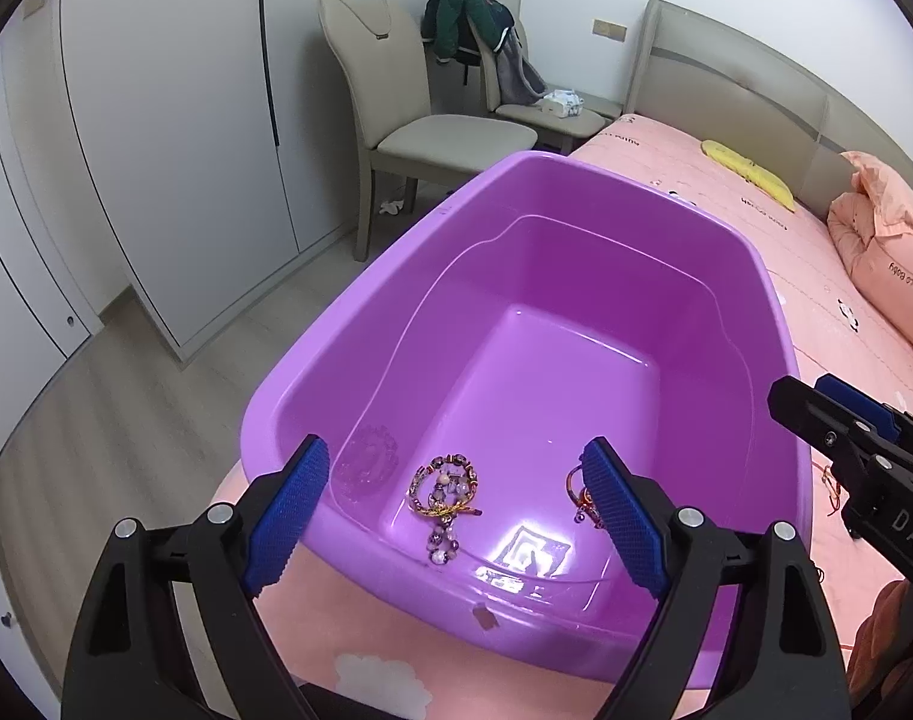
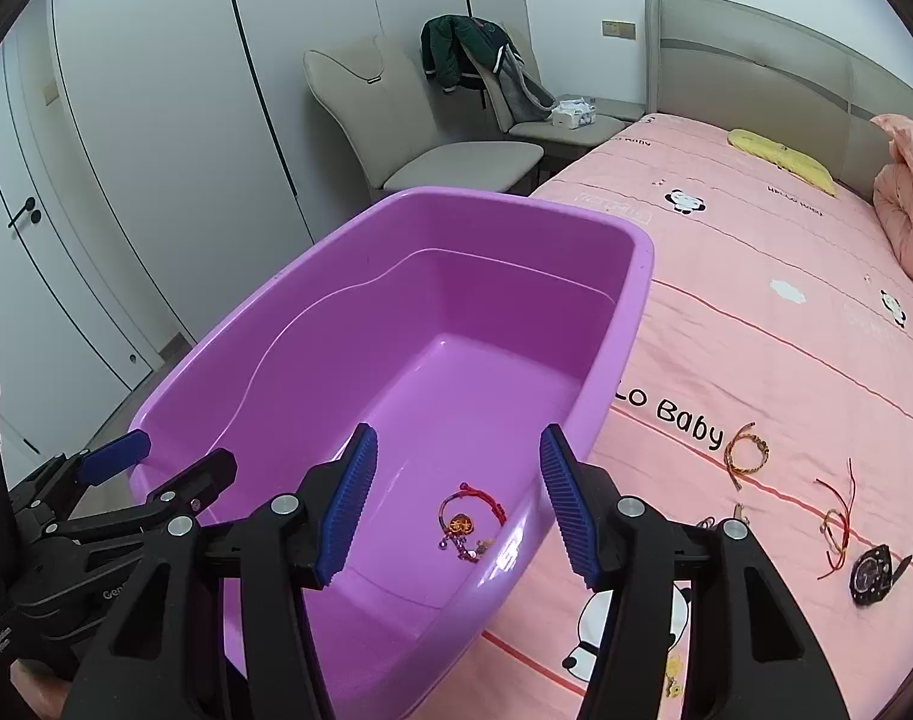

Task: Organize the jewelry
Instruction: 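Open both tools to drop the items into the purple tub, then move both open tools back over the remaining jewelry on the bed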

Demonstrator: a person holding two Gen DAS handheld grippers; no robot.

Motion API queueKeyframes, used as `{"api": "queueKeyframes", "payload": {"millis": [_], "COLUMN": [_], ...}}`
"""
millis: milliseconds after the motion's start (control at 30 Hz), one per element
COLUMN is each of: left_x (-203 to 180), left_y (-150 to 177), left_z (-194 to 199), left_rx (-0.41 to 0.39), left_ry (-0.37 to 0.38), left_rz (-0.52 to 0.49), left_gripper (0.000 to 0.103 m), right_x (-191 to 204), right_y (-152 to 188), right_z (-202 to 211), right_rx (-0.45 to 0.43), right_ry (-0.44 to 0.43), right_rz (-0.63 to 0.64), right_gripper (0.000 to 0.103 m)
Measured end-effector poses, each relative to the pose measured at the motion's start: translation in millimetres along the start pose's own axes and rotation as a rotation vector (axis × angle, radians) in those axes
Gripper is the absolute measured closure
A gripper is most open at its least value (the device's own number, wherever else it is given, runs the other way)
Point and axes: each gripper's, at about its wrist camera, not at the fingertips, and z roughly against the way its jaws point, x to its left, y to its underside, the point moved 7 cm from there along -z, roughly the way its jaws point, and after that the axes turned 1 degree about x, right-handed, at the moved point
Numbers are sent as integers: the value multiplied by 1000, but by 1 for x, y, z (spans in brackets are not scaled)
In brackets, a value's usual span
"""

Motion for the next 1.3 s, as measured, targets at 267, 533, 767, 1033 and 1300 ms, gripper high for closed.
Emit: {"api": "queueKeyframes", "payload": {"millis": [267,533,767,1033,1300], "left_x": [-5,-11,-19,-34,-62], "left_y": [7,12,21,33,54], "left_z": [15,25,33,51,69], "left_rx": [-12,-19,-17,-24,-17], "left_ry": [-9,-13,-12,7,43], "left_rz": [8,-2,-20,-36,-76], "left_gripper": [11,10,9,8,8], "right_x": [-7,-17,-23,-32,-52], "right_y": [10,21,31,53,80], "right_z": [16,31,44,65,88], "right_rx": [-19,-36,-46,-56,-55], "right_ry": [-3,9,11,15,27], "right_rz": [-10,-17,-30,-53,-97], "right_gripper": [48,48,48,45,43]}}
